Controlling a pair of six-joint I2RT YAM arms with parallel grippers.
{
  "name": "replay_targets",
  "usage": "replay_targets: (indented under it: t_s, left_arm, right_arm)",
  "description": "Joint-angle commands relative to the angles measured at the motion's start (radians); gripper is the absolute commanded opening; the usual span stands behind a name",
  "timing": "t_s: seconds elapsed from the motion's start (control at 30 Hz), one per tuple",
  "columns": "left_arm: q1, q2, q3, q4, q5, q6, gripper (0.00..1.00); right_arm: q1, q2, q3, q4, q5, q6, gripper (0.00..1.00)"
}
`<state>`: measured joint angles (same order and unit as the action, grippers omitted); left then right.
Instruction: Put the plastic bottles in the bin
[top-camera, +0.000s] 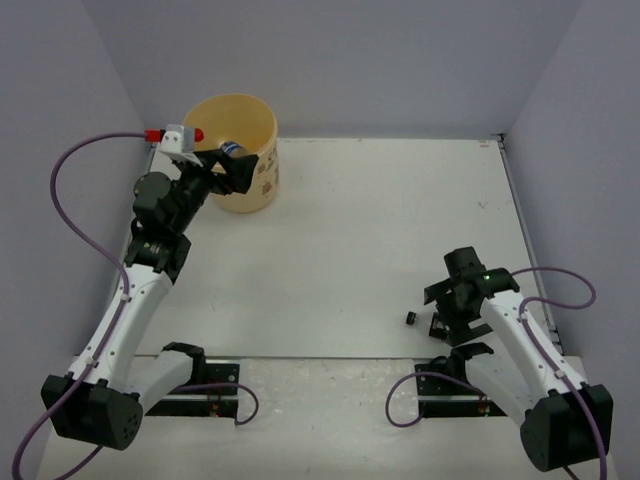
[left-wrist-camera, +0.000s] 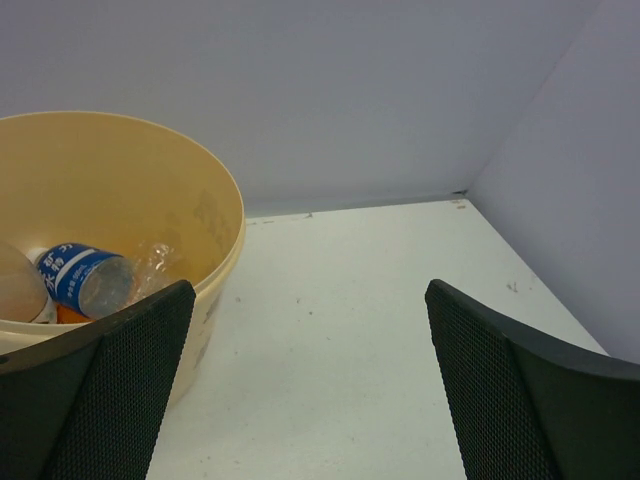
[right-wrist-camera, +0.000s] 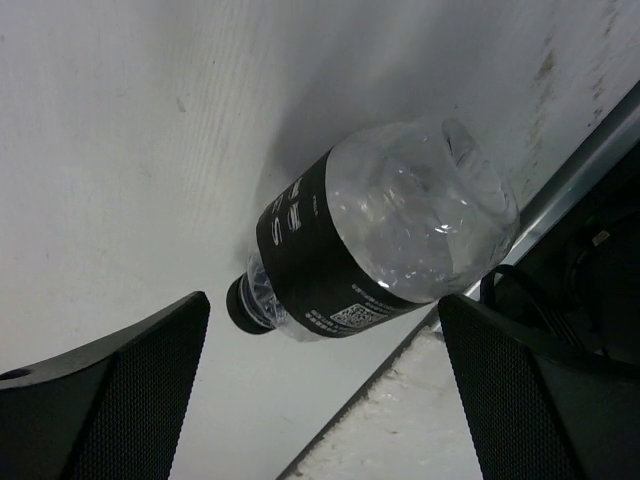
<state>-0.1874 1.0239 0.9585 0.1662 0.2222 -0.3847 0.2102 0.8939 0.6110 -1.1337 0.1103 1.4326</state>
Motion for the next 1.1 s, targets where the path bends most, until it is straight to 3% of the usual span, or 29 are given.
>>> replay_targets:
  t_s: [0.0, 0.17, 0.3, 0.43, 0.57, 0.63, 0.77, 0.93, 1.07]
  left_arm:
    - [-0.001, -0.069, -0.065, 0.069, 0.014, -0.02, 1.0]
    - [-0.001, -0.071, -0.061, 0.033, -0.02, -0.024, 1.0]
    - [-0.001, -0.047, -0.026, -0.021, -0.053, -0.028, 1.0]
    - [-0.001, -0.047, -0.039, -0.006, -0.041, -0.049, 1.0]
    - [-0.001, -0.017, -0.034, -0.003, 0.022, -0.083, 1.0]
    - [-0.003, 0.015, -0.035, 0.035, 0.153, -0.094, 1.0]
    - [-0.082, 0.106, -0.035, 0.114, 0.375, -0.142, 1.0]
    - [-0.322, 0.19, -0.015, 0.155, 0.443, -0.113, 1.0]
    - [-0.392, 0.248, -0.018, 0.212, 0.473, -0.177, 1.0]
  right_arm:
    - [-0.035, 0.088, 0.011, 0.061, 0.182, 0.014, 0.96]
    - [-0.048, 0.173, -0.041, 0.23, 0.128, -0.048, 0.78]
    - [-0.046, 0.248, -0.016, 0.243, 0.221, -0.095, 0.5]
    - [-0.045, 0.145, 0.0, 0.403, 0.229, -0.363, 0.26]
    - [-0.016, 0.053, 0.026, 0.625, 0.094, -0.607, 0.24]
    - [0.042, 0.016, 0.051, 0.709, 0.077, -0.657, 0.23]
    - [0.093, -0.014, 0.094, 0.894, -0.011, -0.653, 0.24]
    - [0.121, -0.003, 0.085, 1.25, -0.295, -0.626, 0.22]
    - [0.131, 0.015, 0.049, 1.516, -0.42, -0.488, 0.21]
